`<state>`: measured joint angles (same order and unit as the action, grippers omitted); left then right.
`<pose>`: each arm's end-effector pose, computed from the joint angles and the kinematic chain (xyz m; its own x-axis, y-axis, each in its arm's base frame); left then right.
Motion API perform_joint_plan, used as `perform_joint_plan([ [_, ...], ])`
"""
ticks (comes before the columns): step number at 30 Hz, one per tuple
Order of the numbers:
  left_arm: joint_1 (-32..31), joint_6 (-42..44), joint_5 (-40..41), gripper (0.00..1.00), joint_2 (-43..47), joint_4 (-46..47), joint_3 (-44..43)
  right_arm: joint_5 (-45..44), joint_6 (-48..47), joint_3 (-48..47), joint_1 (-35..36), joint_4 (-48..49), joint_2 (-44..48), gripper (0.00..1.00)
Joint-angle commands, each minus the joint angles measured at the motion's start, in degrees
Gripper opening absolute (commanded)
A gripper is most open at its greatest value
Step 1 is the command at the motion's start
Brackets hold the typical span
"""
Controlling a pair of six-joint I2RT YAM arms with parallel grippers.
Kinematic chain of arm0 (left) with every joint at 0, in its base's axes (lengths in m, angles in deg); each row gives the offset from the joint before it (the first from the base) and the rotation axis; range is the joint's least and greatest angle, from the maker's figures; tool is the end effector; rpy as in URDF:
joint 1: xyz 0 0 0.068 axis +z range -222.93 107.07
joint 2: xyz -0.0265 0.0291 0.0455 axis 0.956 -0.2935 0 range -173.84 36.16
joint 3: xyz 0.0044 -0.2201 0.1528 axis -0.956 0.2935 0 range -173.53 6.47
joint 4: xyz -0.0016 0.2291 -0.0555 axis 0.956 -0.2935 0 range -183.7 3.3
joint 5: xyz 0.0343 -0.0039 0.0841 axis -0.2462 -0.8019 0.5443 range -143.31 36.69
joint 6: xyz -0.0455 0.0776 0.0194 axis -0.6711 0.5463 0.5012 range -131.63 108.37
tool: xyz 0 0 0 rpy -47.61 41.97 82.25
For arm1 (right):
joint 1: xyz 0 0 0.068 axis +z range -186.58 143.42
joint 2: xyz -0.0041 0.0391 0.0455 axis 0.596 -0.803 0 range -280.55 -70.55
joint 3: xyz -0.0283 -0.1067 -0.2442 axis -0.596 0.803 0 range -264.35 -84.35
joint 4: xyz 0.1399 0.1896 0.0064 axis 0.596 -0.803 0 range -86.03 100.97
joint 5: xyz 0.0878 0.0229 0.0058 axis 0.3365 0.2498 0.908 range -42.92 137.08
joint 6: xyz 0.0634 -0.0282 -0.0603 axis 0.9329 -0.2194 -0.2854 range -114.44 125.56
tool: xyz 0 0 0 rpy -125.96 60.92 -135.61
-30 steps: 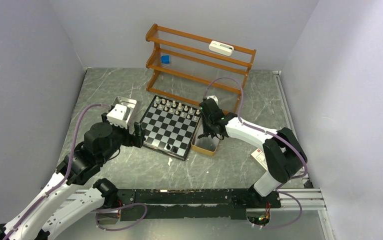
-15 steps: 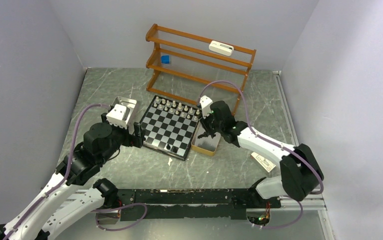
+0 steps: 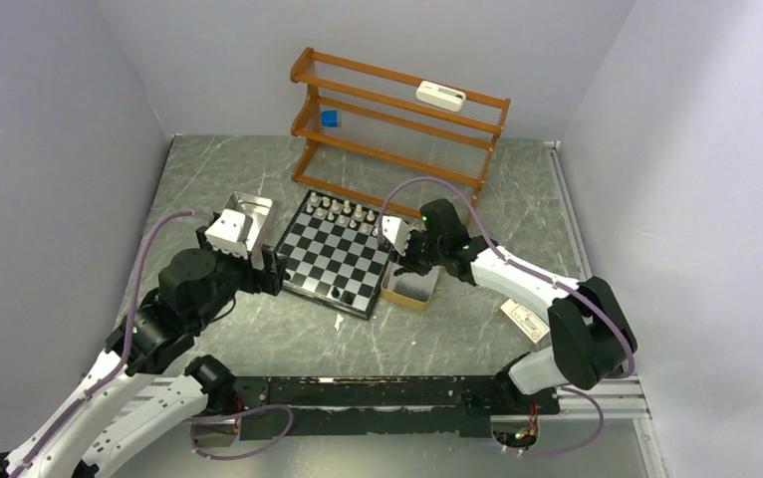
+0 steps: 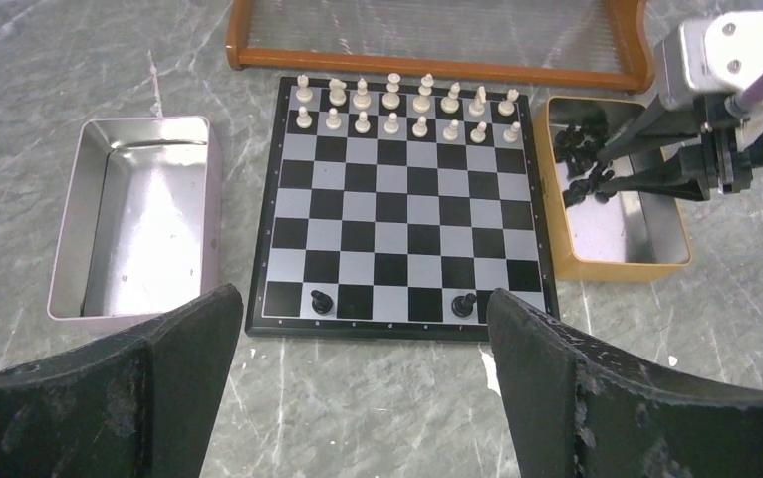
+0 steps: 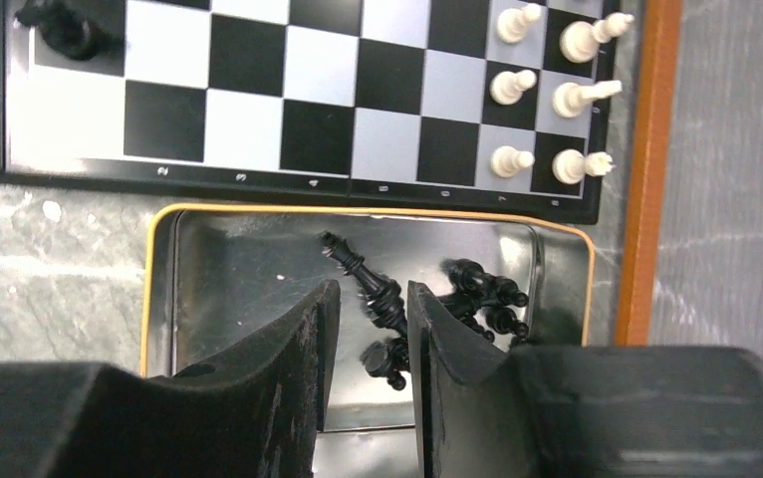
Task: Set up the chess pieces on the board
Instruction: Pick up the chess piece from the storage box.
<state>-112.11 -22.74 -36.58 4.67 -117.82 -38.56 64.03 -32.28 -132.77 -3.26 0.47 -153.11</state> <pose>0.1254 -0.0716 0.3118 -0.3053 0.0106 -0.9522 0.3399 0.9353 -0.0985 0.2449 0.1898 0.1906 -0.0350 -0.7253 -0.6876 -0.9121 0.3043 -0.2746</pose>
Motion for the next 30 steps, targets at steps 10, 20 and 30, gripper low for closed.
perform_joint_plan([
  [10, -0.11, 0.52, 1.7, 0.97, 2.47, 1.31, 0.58, 8.95, -18.57, 1.48, -3.3, 1.36, -2.98, 0.32],
  [20, -0.1, 0.51, 2.06, 0.97, 2.9, 1.36, 0.68, 9.86, -21.72, 0.87, -3.7, 0.78, -6.53, 0.34],
  [30, -0.05, 0.42, 2.4, 0.97, 3.05, 1.18, 0.65, 10.14, -24.19, 0.13, -3.7, 0.31, -9.87, 0.35],
])
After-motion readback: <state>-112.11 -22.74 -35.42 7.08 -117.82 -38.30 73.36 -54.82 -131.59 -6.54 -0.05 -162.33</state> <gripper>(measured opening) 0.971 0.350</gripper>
